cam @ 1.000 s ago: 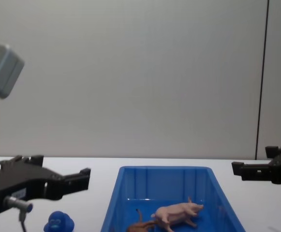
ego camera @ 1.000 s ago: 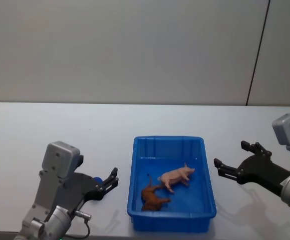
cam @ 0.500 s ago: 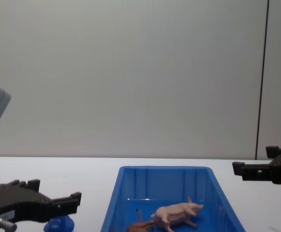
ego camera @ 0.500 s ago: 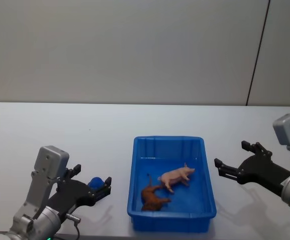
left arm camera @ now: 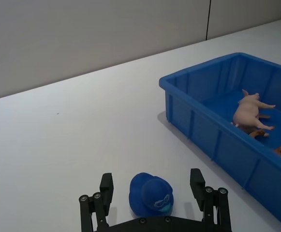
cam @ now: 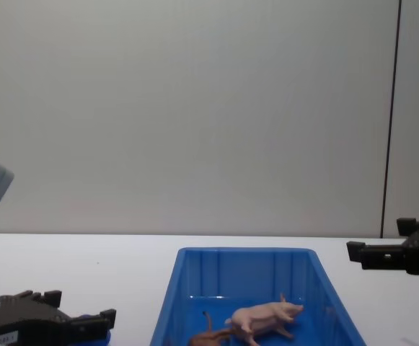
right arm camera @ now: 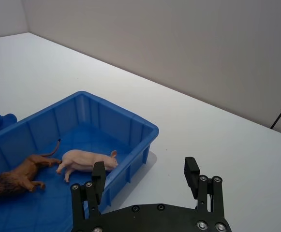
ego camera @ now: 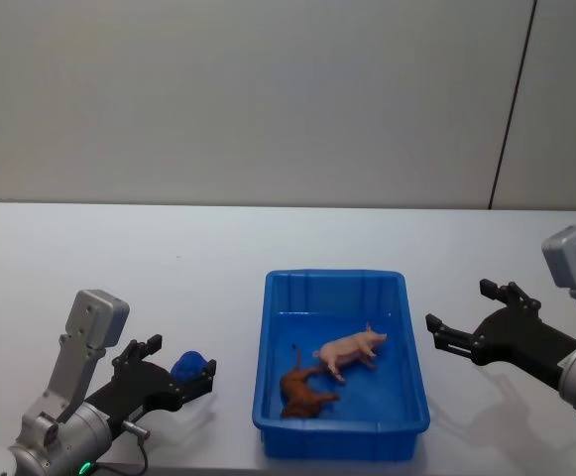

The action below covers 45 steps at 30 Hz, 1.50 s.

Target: Pick up the two dolls from the table and place them into the box.

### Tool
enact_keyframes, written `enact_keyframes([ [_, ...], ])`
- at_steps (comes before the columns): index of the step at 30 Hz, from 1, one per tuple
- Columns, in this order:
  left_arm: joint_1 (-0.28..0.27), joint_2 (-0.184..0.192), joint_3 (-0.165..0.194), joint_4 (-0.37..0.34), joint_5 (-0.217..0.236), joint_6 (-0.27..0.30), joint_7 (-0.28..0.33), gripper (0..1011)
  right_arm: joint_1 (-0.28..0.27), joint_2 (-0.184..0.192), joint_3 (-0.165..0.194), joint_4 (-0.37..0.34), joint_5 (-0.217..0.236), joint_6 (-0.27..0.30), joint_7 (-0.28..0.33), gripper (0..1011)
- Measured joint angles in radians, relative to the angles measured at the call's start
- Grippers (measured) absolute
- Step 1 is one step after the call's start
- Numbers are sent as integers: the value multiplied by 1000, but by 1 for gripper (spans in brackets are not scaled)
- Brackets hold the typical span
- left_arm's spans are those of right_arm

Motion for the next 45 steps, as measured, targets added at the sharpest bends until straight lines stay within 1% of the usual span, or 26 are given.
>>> enact_keyframes([
  [3,-14,-4,-3,27,2,1,-21,1001,0,0,0,0,0,0,0,1001],
  [5,-17,-5,-3,33,3,2,-28,1001,0,0,0,0,0,0,0,1001],
  [9,-42,-13,-7,76,14,11,-67,1001,0,0,0,0,0,0,0,1001],
  [11,-46,-15,-7,82,16,13,-73,1001,0,0,0,0,0,0,0,1001],
  [14,-63,-20,-8,107,25,17,-99,1001,0,0,0,0,0,0,0,1001],
  [18,-93,-30,-8,149,43,24,-151,1001,0,0,0,0,0,0,0,1001],
  [19,-93,-30,-8,149,43,24,-151,996,0,0,0,0,0,0,0,1001],
  [20,-101,-33,-8,160,47,28,-163,956,0,0,0,0,0,0,0,1001],
  [22,-109,-35,-8,169,52,33,-177,929,0,0,0,0,0,0,0,1001],
  [23,-117,-37,-8,178,57,39,-189,882,0,0,0,0,0,0,0,1001],
  [25,-124,-39,-8,186,61,46,-200,849,0,0,0,0,0,0,0,1001],
  [27,-133,-42,-8,197,67,58,-219,781,0,0,0,0,0,0,0,1001],
  [29,-143,-45,-7,206,75,71,-237,741,0,0,0,0,0,0,0,1001],
  [31,-148,-47,-6,211,80,80,-247,664,0,0,0,0,0,0,0,1001],
  [32,-151,-48,-6,213,82,84,-251,647,0,0,0,0,0,0,0,1001],
  [34,-159,-49,-5,217,90,96,-263,576,0,0,0,0,0,0,0,1001],
  [39,-171,-50,-4,216,107,122,-282,533,0,0,0,0,0,0,0,1001],
  [45,-183,-45,-5,183,139,160,-300,486,0,0,0,0,0,0,0,1001],
])
